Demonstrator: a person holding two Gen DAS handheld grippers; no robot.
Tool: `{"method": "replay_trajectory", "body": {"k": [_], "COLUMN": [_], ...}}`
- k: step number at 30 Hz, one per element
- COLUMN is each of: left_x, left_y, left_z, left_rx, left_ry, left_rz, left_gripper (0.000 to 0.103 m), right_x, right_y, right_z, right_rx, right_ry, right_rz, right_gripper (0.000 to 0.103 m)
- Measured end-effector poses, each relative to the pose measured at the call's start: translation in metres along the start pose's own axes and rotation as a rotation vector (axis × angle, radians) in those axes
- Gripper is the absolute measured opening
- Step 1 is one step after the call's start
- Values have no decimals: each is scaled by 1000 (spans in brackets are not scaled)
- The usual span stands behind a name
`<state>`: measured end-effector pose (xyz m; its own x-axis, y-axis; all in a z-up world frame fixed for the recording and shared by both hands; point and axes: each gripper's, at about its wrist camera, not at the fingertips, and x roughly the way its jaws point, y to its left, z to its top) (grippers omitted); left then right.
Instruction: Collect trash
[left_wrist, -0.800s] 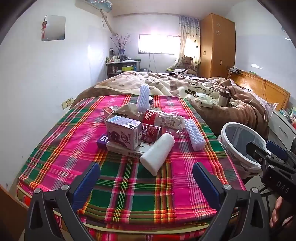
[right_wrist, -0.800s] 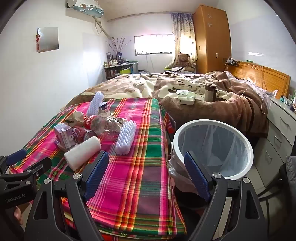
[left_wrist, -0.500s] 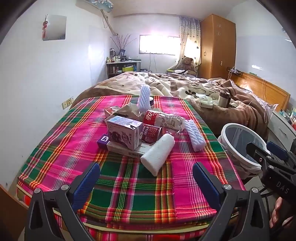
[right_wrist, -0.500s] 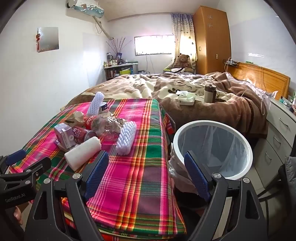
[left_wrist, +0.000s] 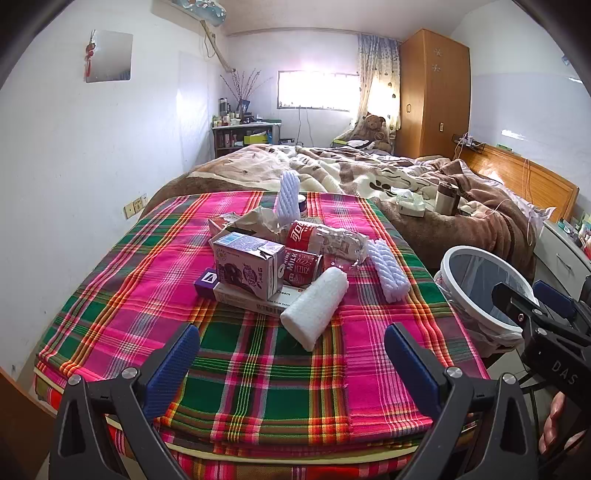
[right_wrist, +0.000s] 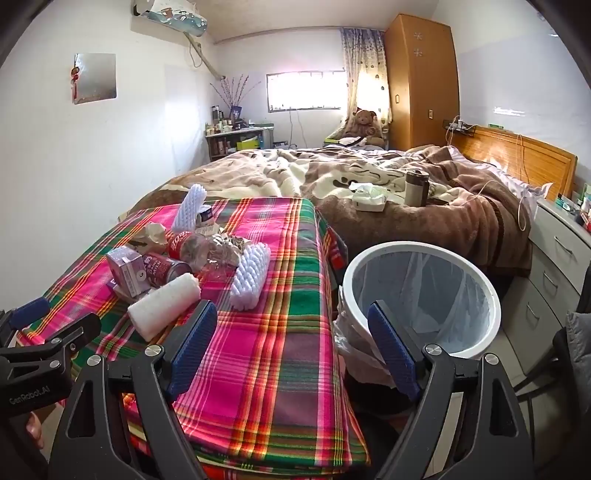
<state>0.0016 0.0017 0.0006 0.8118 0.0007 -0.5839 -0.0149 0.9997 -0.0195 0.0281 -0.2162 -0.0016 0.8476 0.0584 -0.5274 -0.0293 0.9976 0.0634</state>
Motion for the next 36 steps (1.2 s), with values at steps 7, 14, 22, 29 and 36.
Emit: {"method": "replay_trajectory", "body": {"k": [7,14,22,29,36], "left_x": [-6,-6,-8,-7,-7], "left_y": [-2,-3,-4,-2,-1], "left_z": [2,5,1,3,2], "left_rx": [3,2,3,2,3], "left_ry": [-3,0,-5,-5,-5], "left_rz": [-1,0,-1,-2,-2], "left_gripper": [102,102,102,102,102], "right_x": [1,0,0,-2,-3], "right_y": [1,0,0,-2,-5], "right_z": [0,0,0,0,0], "right_rx": [1,2,1,0,0], "right_ry": [-1,-2,-3,-7,-10], "right_rz": [-2,-3,-3,-3,-10], "right_gripper": [85,85,85,85,85]}}
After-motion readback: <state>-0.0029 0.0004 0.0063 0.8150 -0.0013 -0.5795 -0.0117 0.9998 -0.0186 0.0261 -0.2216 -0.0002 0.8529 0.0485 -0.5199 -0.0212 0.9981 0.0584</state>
